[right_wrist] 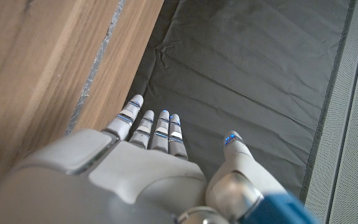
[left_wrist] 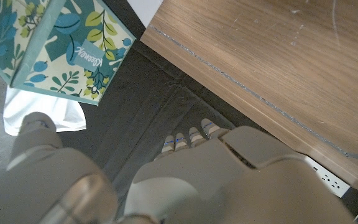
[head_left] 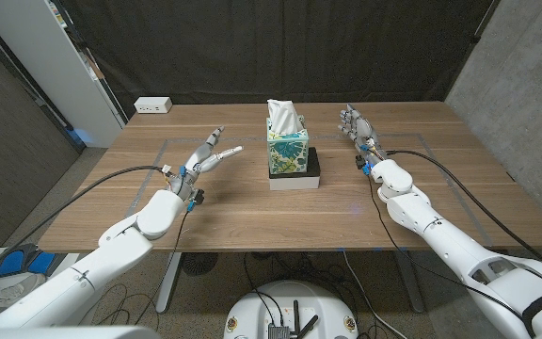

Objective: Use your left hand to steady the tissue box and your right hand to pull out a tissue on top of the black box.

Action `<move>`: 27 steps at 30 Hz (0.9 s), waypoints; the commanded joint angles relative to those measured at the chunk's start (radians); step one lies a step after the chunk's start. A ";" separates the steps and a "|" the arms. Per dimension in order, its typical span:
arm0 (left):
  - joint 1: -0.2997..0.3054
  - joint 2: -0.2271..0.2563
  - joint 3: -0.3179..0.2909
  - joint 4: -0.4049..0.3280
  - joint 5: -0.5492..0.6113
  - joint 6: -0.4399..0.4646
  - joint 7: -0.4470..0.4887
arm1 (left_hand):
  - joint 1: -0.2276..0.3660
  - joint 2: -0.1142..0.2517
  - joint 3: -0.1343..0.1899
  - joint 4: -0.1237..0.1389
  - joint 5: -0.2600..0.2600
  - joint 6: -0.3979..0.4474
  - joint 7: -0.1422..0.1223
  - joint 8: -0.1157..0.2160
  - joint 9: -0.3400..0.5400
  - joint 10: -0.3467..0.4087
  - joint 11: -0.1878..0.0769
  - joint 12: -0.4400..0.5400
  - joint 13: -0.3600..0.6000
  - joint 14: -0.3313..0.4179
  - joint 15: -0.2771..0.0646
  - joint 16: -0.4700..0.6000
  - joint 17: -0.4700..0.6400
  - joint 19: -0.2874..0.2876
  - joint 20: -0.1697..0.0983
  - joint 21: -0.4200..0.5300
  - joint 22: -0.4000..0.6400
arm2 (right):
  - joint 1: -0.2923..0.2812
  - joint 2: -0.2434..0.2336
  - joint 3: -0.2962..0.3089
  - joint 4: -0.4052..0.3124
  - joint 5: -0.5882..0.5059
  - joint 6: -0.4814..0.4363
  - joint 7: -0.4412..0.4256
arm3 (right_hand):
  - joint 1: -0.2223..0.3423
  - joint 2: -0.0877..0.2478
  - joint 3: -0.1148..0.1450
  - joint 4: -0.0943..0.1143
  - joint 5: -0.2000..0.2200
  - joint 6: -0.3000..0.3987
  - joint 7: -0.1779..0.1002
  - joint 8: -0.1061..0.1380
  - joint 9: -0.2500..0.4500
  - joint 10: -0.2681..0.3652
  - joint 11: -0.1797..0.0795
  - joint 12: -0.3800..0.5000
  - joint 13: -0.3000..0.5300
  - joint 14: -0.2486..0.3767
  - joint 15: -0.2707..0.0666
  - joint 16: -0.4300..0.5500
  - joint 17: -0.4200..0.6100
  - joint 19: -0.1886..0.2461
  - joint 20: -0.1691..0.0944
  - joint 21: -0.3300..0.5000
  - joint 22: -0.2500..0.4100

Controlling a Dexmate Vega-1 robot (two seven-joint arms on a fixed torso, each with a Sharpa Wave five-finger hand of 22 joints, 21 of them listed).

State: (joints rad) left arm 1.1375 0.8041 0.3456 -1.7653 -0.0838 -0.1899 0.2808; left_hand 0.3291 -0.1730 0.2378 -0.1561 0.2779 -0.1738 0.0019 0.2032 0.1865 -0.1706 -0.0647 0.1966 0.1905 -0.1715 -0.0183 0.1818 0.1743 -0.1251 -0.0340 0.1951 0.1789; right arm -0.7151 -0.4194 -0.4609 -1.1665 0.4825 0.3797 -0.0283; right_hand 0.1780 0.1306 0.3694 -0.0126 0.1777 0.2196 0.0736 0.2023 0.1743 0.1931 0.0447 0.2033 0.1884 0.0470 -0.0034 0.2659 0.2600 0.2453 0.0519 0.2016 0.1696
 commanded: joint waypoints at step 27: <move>-0.153 -0.001 0.075 0.102 0.013 -0.048 -0.164 | 0.192 -0.007 -0.022 -0.015 0.008 -0.212 0.014 0.110 0.001 -0.136 0.014 0.033 -0.001 -0.063 0.013 0.012 -0.001 0.139 0.021 0.021 -0.001 | -0.021 -0.008 0.001 -0.031 -0.020 -0.013 -0.041 | -0.002 0.003 -0.004 -0.001 0.000 0.013 -0.002 -0.005 0.006 0.011 0.002 -0.002 0.002 0.005 0.004 -0.005 -0.003 0.000 0.008 -0.005 0.004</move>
State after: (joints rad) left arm 1.0325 0.8050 0.3932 -1.6895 -0.0796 -0.2425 0.1603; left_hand 0.5145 -0.1715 0.2239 -0.1713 0.2756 -0.1714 0.0075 0.3072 0.1860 -0.1719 -0.0587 0.2266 0.1859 -0.1730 -0.0087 0.1965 0.1721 0.0036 -0.0122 0.2146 0.1767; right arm -0.7344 -0.4259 -0.4588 -1.1946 0.4672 0.3706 -0.0632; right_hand 0.1780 0.1306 0.3667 -0.0152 0.1778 0.2233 0.0698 0.2023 0.1794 0.1931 0.0447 0.2034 0.1884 0.0469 -0.0035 0.2619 0.2554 0.2453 0.0519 0.2016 0.1696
